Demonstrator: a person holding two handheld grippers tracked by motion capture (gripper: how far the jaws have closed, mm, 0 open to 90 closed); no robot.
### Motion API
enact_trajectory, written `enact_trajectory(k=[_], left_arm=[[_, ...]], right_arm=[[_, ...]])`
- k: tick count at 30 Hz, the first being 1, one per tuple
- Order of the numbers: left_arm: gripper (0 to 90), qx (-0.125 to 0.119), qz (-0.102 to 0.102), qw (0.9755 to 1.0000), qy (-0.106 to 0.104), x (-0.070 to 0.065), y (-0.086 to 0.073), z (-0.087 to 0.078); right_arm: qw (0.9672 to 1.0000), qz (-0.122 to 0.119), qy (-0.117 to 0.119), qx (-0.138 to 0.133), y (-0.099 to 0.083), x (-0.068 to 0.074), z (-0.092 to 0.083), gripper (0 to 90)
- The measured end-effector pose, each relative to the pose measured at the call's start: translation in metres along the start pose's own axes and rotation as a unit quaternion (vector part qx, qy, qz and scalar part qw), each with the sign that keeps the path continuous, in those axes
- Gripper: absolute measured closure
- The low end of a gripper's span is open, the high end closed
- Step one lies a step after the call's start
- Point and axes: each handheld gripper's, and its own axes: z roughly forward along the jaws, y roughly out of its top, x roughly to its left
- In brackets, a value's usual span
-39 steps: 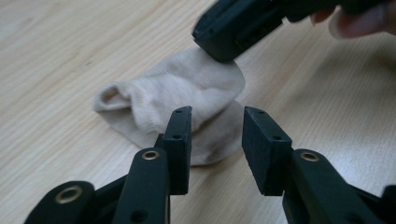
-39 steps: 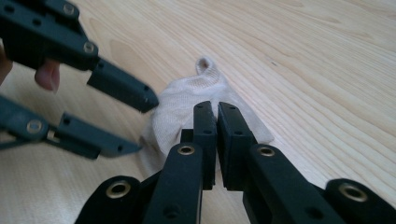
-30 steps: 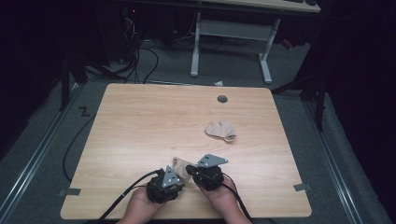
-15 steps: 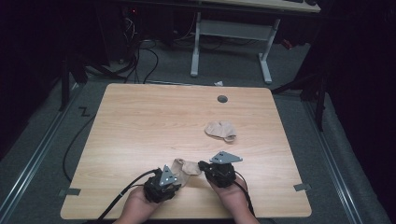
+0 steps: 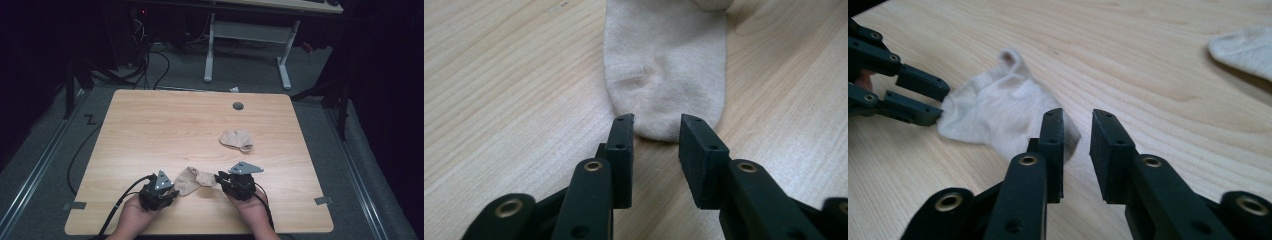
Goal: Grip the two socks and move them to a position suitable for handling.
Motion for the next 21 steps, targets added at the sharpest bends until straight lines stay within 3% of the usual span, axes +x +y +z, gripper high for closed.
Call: enact_trajectory(k=[8, 10, 12, 14, 17, 19, 21], left_arm=[[68.0, -0.052, 0.002, 0.9986, 0.002, -0.009, 0.012, -0.011], [68.8, -0.052, 0.004, 0.9986, 0.0, -0.011, 0.014, -0.009], [69.6, -0.04, 0.011, 0.9991, 0.002, -0.015, 0.016, 0.0], [70.3, -0.034, 0.008, 0.9994, 0.001, -0.016, 0.016, 0.005], [73.9, -0.03, 0.006, 0.9995, -0.004, -0.017, 0.017, 0.01], [76.6, -0.024, 0.007, 0.9997, -0.007, -0.019, 0.017, 0.012], [77.8, -0.02, 0.008, 0.9997, -0.007, -0.018, 0.017, 0.013]], right_arm=[[0.9994, -0.032, -0.007, -0.015, 0.004, 0.012, -0.005, 73.2], [0.9994, -0.031, -0.008, -0.013, 0.005, 0.011, -0.004, 76.1], [0.9992, -0.039, -0.006, -0.007, 0.006, 0.009, -0.001, 90.0], [0.999, -0.043, -0.011, -0.003, 0.007, 0.008, 0.001, 90.0], [0.997, -0.067, -0.035, 0.016, 0.017, 0.004, 0.022, 90.0], [0.9957, -0.067, -0.053, 0.038, 0.024, -0.007, 0.047, 90.0], [0.9952, -0.062, -0.057, 0.049, 0.027, -0.011, 0.056, 90.0]])
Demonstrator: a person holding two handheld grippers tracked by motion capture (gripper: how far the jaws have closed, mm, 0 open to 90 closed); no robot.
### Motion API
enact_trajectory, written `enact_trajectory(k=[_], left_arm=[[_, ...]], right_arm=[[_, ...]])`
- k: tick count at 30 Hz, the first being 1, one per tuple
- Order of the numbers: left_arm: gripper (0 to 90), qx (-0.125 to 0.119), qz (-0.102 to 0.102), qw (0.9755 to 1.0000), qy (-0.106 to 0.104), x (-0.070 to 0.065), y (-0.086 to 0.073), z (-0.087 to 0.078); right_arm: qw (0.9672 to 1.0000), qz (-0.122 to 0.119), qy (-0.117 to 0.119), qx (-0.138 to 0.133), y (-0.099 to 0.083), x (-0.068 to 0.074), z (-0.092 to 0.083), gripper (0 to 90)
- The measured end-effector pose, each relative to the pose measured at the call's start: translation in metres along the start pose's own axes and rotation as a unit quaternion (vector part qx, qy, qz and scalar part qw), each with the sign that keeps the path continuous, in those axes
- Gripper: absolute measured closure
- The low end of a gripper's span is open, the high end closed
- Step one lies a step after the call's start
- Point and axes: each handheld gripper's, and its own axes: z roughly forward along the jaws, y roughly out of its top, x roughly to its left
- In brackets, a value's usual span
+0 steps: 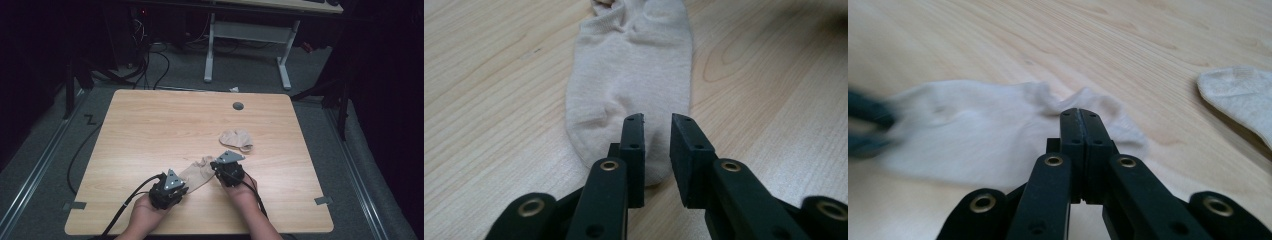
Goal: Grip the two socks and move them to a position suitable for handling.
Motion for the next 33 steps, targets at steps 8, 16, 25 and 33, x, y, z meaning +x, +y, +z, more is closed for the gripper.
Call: enact_trajectory(k=[8, 16, 25, 33], left_arm=[[83.3, 0.008, -0.019, 0.9997, 0.013, 0.018, -0.007, 0.001], [82.9, 0.013, -0.018, 0.9997, 0.006, 0.018, -0.013, -0.006], [78.6, 0.021, 0.001, 0.9997, -0.012, 0.003, -0.017, -0.014], [68.0, -0.014, -0.02, 0.9997, 0.003, 0.02, -0.015, -0.028]], right_arm=[[0.9988, -0.01, -0.003, 0.048, -0.01, -0.002, 0.013, 90.0], [0.9983, -0.015, 0.027, 0.05, -0.037, 0.014, -0.02, 90.0], [0.9976, -0.03, 0.046, 0.042, -0.06, 0.035, -0.048, 86.2], [0.9996, 0.025, 0.006, 0.007, -0.056, -0.001, -0.056, 82.5]])
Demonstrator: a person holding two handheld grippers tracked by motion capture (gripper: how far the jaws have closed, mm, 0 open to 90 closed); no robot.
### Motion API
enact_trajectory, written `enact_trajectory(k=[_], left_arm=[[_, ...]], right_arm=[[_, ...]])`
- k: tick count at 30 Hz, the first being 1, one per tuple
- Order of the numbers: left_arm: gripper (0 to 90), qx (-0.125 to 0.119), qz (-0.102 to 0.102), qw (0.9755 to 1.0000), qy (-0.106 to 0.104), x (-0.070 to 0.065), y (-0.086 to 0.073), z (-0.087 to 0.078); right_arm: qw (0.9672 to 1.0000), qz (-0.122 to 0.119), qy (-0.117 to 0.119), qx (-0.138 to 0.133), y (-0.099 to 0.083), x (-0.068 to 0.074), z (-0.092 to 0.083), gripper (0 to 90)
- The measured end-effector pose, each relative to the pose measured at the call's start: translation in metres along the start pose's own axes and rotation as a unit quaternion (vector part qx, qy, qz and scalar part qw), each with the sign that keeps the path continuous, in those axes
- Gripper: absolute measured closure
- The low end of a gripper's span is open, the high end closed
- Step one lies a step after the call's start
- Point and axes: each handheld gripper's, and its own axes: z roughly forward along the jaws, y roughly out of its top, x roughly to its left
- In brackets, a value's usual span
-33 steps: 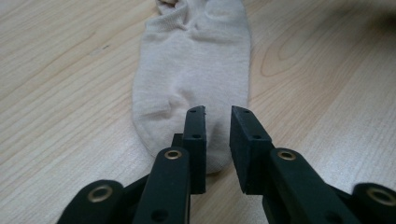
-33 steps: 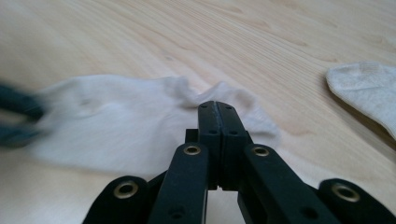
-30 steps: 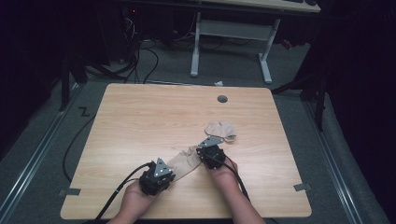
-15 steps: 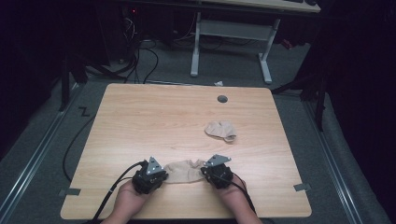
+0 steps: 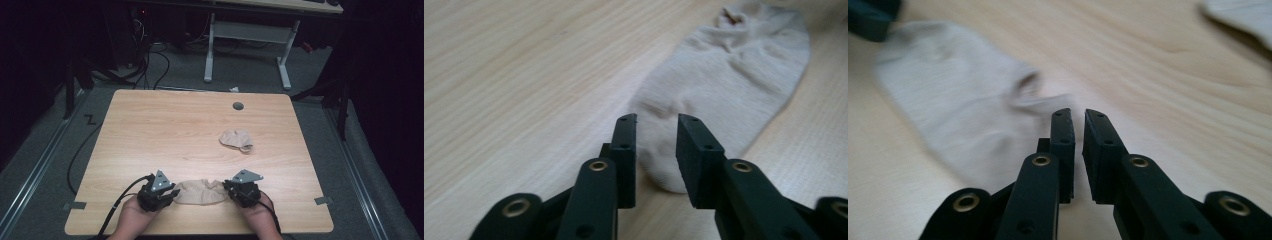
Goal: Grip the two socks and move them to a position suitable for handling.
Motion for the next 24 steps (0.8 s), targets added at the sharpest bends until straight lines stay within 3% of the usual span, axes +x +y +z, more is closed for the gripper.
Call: enact_trajectory(k=[2, 6, 7, 9, 10, 12, 16, 24], left_arm=[[65.5, -0.002, -0.009, 1.0, 0.004, 0.006, -0.002, -0.002], [63.8, -0.008, -0.019, 0.9997, 0.011, 0.013, -0.003, -0.003], [63.8, -0.009, -0.019, 0.9997, 0.012, 0.013, -0.003, -0.004], [63.2, -0.008, -0.016, 0.9997, 0.014, 0.014, -0.003, -0.004], [63.2, -0.008, -0.016, 0.9997, 0.014, 0.014, -0.003, -0.004], [62.8, -0.005, -0.014, 0.9998, 0.015, 0.014, -0.004, -0.003], [62.4, -0.004, -0.013, 0.9998, 0.015, 0.013, -0.004, -0.002], [62.2, 0.0, -0.01, 0.9998, 0.015, 0.012, -0.004, -0.001]], right_arm=[[0.9993, 0.022, -0.03, -0.004, 0.002, -0.024, 0.001, 81.4], [0.9961, 0.055, -0.068, -0.01, 0.012, -0.055, 0.003, 79.8], [0.9961, 0.055, -0.068, -0.01, 0.012, -0.055, 0.003, 79.8], [0.9931, 0.075, -0.091, -0.009, 0.022, -0.077, 0.008, 79.7], [0.9931, 0.075, -0.091, -0.009, 0.022, -0.077, 0.008, 79.7], [0.9906, 0.091, -0.102, -0.003, 0.03, -0.094, 0.016, 78.4], [0.9888, 0.098, -0.112, 0.003, 0.04, -0.108, 0.024, 77.1], [0.9873, 0.104, -0.12, 0.011, 0.049, -0.117, 0.03, 75.8]])
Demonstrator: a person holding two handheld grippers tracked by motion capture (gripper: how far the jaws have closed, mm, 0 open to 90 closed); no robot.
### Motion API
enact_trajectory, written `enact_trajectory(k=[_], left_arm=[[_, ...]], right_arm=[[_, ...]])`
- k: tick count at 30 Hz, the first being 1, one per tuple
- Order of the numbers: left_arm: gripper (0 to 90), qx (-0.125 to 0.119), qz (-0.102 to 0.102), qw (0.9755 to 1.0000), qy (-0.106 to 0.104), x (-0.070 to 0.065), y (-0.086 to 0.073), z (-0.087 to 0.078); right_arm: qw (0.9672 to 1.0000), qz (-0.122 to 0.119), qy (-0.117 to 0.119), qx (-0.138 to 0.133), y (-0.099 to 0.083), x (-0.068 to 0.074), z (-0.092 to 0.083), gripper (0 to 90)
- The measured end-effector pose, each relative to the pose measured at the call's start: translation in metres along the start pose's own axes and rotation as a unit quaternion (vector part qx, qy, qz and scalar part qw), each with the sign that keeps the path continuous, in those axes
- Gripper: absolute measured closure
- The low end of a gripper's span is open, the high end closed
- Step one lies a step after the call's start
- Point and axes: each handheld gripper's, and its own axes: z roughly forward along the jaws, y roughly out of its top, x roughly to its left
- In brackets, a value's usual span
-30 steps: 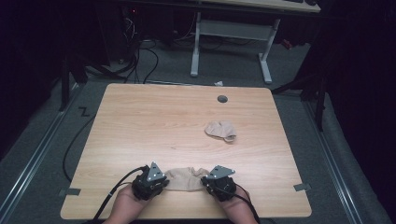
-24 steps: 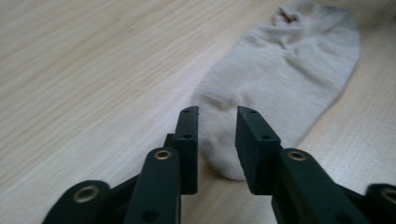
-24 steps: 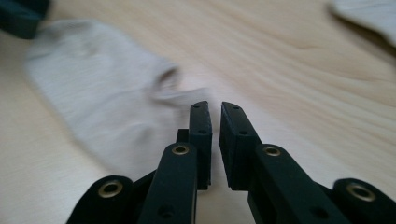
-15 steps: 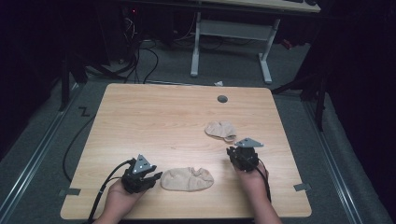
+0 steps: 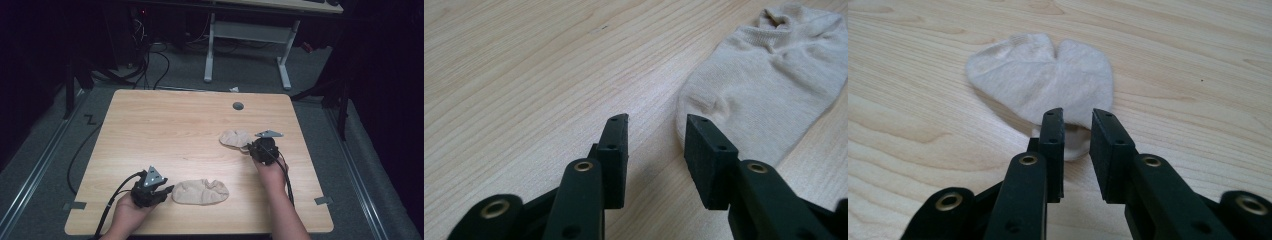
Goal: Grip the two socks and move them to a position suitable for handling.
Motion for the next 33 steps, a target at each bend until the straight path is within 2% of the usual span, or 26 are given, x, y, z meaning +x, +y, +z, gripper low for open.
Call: enact_trajectory(k=[12, 14, 15, 17, 23, 30, 32, 33], left_arm=[[62.2, 0.001, 0.001, 1.0, -0.003, -0.001, 0.0, 0.001], [62.3, 0.002, 0.001, 1.0, -0.003, -0.001, 0.0, 0.002], [62.3, 0.004, 0.001, 1.0, -0.005, -0.002, 0.001, 0.003], [62.2, 0.001, 0.002, 1.0, -0.005, -0.003, 0.001, 0.004], [62.3, 0.001, 0.006, 1.0, -0.006, -0.003, 0.0, 0.003], [62.3, 0.0, 0.006, 1.0, -0.006, -0.003, 0.001, 0.002], [62.2, 0.0, 0.004, 1.0, -0.006, -0.003, 0.001, 0.002], [62.3, 0.0, 0.003, 1.0, -0.006, -0.003, 0.0, 0.002]], right_arm=[[1.0, 0.002, 0.0, -0.004, 0.006, 0.0, -0.002, 70.9], [0.9999, 0.008, 0.004, -0.007, 0.008, -0.002, -0.002, 65.2], [0.9998, 0.018, 0.004, -0.004, 0.008, -0.004, 0.0, 59.3], [0.9997, 0.026, 0.001, 0.002, 0.007, -0.008, 0.004, 56.1], [0.9989, 0.045, 0.007, 0.013, 0.006, -0.012, 0.012, 54.2], [0.9986, 0.042, 0.014, 0.027, 0.005, -0.011, 0.022, 55.8], [0.9987, 0.036, 0.014, 0.035, 0.006, -0.01, 0.025, 62.7], [0.9989, 0.03, 0.013, 0.034, 0.006, -0.007, 0.025, 73.8]])
